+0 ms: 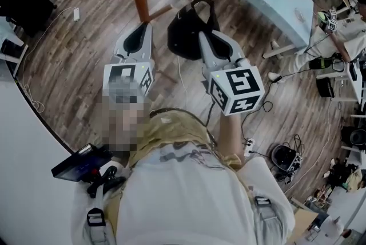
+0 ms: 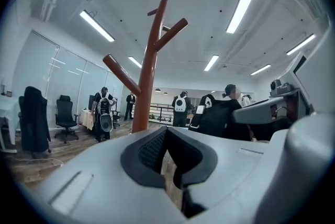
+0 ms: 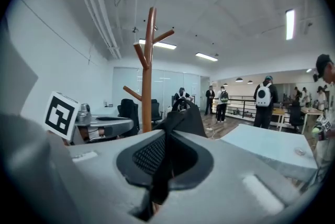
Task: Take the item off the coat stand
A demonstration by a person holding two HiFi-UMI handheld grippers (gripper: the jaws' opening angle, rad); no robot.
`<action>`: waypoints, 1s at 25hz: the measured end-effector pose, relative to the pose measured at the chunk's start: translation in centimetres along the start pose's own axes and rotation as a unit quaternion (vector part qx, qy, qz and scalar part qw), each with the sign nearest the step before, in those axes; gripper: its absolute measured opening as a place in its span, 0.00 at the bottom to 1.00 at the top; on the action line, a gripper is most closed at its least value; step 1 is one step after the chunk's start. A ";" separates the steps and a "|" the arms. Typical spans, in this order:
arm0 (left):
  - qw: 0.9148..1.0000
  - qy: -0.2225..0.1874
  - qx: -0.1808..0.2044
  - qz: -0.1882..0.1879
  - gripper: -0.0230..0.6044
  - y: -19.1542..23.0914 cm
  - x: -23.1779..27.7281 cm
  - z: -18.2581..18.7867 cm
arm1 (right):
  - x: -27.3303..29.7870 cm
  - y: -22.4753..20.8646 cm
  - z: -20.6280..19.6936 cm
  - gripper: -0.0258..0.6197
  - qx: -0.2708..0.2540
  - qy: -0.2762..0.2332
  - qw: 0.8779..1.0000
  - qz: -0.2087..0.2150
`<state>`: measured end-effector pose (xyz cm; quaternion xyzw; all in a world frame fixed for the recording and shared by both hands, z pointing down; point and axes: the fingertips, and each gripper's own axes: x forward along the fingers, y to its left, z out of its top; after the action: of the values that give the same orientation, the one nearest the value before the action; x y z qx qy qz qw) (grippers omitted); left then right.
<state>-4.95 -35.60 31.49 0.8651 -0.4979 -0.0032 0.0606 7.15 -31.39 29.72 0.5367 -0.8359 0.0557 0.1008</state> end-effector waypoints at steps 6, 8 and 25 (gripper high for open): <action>0.999 -0.027 0.011 -0.017 0.04 -2.5 0.1 1.6 | 0.8 0.0 0.1 0.05 -0.008 -0.059 0.996 -0.067; 0.999 -0.038 0.009 -0.020 0.04 -3.0 0.0 2.0 | 0.8 0.2 0.0 0.05 -0.008 -0.075 0.994 -0.082; 0.998 -0.037 0.016 -0.046 0.04 -4.7 0.5 1.7 | 0.6 0.1 0.1 0.05 -0.016 -0.099 0.989 -0.110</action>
<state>-0.74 -33.84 29.36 0.8874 -0.4592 -0.0299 0.0285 6.81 -31.93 29.80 0.6269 -0.7781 -0.0228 0.0317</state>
